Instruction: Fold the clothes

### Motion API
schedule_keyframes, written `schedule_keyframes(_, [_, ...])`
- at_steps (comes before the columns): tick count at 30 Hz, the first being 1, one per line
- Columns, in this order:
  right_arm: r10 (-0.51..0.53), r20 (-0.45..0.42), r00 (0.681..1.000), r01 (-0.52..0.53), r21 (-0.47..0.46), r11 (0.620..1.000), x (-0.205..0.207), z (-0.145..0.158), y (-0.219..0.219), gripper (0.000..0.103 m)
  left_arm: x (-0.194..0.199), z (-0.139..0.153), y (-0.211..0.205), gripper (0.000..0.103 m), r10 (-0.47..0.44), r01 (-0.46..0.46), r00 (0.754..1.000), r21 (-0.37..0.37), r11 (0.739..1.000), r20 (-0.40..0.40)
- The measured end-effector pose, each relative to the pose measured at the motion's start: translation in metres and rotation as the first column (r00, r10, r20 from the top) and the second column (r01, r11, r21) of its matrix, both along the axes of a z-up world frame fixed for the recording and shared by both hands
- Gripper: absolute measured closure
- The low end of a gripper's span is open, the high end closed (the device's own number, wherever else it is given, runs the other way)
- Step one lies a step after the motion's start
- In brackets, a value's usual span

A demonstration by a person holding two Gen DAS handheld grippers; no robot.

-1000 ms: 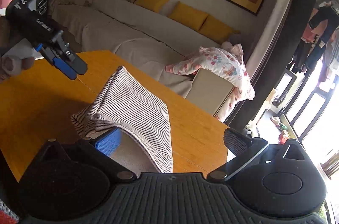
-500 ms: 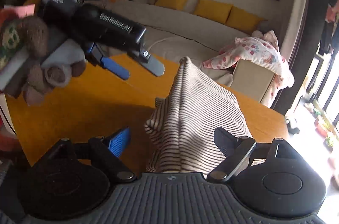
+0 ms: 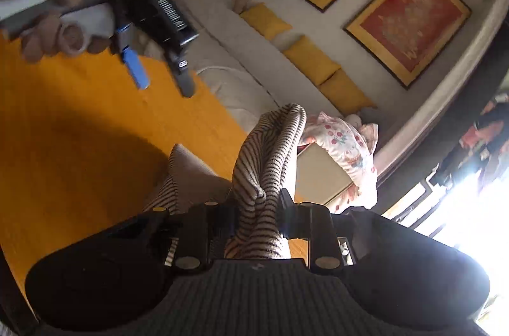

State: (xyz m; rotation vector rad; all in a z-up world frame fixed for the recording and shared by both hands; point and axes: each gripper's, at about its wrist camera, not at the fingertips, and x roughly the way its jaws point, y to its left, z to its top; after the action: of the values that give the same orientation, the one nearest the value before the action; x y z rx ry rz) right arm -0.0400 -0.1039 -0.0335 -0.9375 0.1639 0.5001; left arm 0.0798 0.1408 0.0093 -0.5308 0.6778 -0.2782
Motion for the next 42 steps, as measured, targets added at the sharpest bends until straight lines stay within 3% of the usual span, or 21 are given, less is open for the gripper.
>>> schedule_keyframes(4, [0.070,-0.036,0.997,-0.075,-0.133,0.988,-0.017,-0.040,0.032,0.077,-0.005,0.028,-0.019,0.006,-0.104,0.109,0.989,-0.045,0.993,0.106])
schedule_keyframes(10, [0.087,-0.073,0.994,-0.091,-0.053,0.994,-0.021,-0.038,0.048,0.068,-0.001,0.048,-0.063,0.006,-0.298,0.323,0.934,-0.108,0.940,0.199])
schedule_keyframes(12, [0.104,-0.139,0.985,-0.102,0.020,0.995,-0.020,-0.023,0.039,0.053,0.012,0.034,-0.072,0.006,-0.298,0.316,0.940,-0.096,0.944,0.165])
schedule_keyframes(14, [0.138,-0.213,0.967,-0.111,0.131,0.985,-0.019,-0.002,0.020,0.016,0.030,0.009,-0.074,0.007,-0.273,0.280,0.959,-0.095,0.955,0.074])
schedule_keyframes(16, [0.156,-0.254,0.955,-0.094,0.240,0.966,-0.015,0.018,-0.002,0.002,0.038,-0.011,-0.071,0.008,-0.260,0.261,0.965,-0.106,0.960,0.020])
schedule_keyframes(19, [0.143,-0.311,0.940,-0.011,0.391,0.920,0.000,0.042,-0.033,0.000,0.041,-0.022,-0.066,0.008,-0.260,0.261,0.965,-0.083,0.962,0.027])
schedule_keyframes(21, [0.115,-0.357,0.927,0.081,0.489,0.869,0.016,0.050,-0.048,0.000,0.041,-0.023,-0.066,0.008,-0.264,0.265,0.964,-0.078,0.961,0.027])
schedule_keyframes(24, [0.091,-0.471,0.878,0.225,0.571,0.789,0.051,0.039,-0.060,0.000,0.044,-0.028,-0.066,0.008,-0.268,0.269,0.963,-0.061,0.961,0.023])
schedule_keyframes(25, [0.074,-0.518,0.852,0.271,0.559,0.784,0.064,0.029,-0.057,0.000,0.043,-0.029,-0.066,0.008,-0.271,0.272,0.962,-0.052,0.961,0.026])
schedule_keyframes(27, [0.020,-0.581,0.813,0.330,0.489,0.807,0.077,0.002,-0.047,0.000,0.043,-0.030,-0.067,0.008,-0.278,0.279,0.960,-0.033,0.960,0.031])
schedule_keyframes(30, [-0.039,-0.524,0.851,0.344,0.499,0.796,0.068,-0.012,-0.036,0.000,0.043,-0.029,-0.069,0.008,-0.282,0.282,0.959,-0.006,0.959,0.032])
schedule_keyframes(37, [-0.050,-0.599,0.799,0.421,0.499,0.758,0.071,-0.009,-0.033,0.000,0.050,-0.032,-0.071,0.008,-0.282,0.281,0.958,0.014,0.960,0.046])
schedule_keyframes(42, [-0.076,-0.563,0.823,0.372,0.433,0.821,0.053,-0.013,-0.010,0.000,0.055,-0.035,-0.069,0.007,-0.279,0.278,0.958,0.021,0.960,0.061])
